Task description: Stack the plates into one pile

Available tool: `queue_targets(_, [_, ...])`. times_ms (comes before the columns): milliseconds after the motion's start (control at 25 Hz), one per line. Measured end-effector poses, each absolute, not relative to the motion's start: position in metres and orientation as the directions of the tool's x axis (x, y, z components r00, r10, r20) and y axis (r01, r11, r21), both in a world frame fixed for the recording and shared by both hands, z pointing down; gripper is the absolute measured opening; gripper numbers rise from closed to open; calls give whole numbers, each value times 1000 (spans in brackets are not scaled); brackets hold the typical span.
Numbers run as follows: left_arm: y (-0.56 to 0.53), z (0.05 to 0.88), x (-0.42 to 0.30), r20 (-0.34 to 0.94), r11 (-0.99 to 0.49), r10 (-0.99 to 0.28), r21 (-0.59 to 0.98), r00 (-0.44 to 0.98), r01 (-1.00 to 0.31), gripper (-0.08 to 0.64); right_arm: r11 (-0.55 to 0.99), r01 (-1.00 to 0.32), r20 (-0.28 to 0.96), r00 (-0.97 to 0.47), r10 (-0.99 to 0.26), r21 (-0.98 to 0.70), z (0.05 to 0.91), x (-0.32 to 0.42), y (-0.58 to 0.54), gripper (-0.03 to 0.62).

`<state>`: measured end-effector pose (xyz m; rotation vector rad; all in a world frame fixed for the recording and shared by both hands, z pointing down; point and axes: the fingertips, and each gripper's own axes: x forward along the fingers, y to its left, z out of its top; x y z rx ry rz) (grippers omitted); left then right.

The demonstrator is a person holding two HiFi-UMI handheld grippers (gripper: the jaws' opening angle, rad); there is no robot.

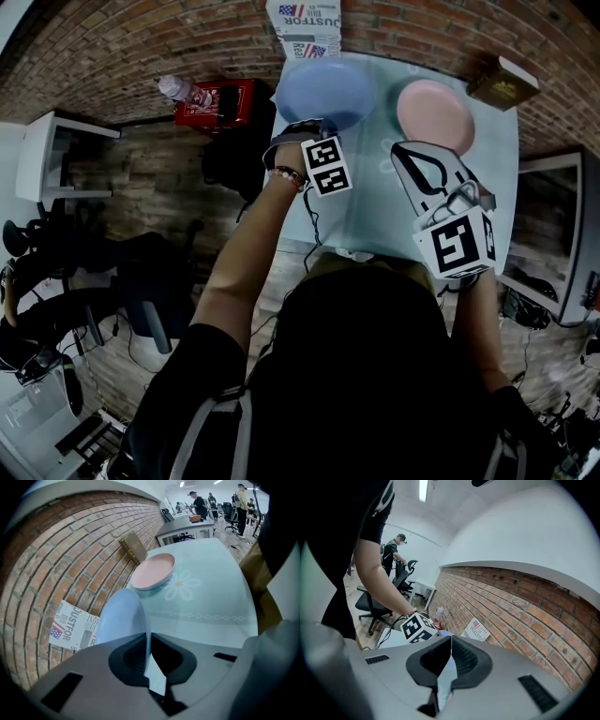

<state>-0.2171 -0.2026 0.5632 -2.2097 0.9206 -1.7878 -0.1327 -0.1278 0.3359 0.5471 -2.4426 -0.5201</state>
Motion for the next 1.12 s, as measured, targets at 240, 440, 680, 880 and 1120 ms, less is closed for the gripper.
queue_targets(240, [-187,503,-209,795,-778,-592,-521,133,-352,29,837,-274,420,-765,-488,474,331,-138,-120,35])
queue_targets(440, [-167,466,-208,767,-758,-629,-568,126,-321,29,834,-270,408,-773,-485,480,329,-142,-110,35])
queue_targets(680, [-143,443,-210,751,-748,-648,-598,124,-290,29,838,-259,402,-784,-473,481,328,-147,-101,35])
queue_targets(880, [-126,419,-210,727,-722,-676,-620,122,-306,29,834,-264,386,-791,-474,484,324,-150,-97,35])
queue_targets(1120, [-119,402,-201,684,-689,-716,-656,143,-309,29,842,-249,404,-789,-463,479,329,-150,-90,35])
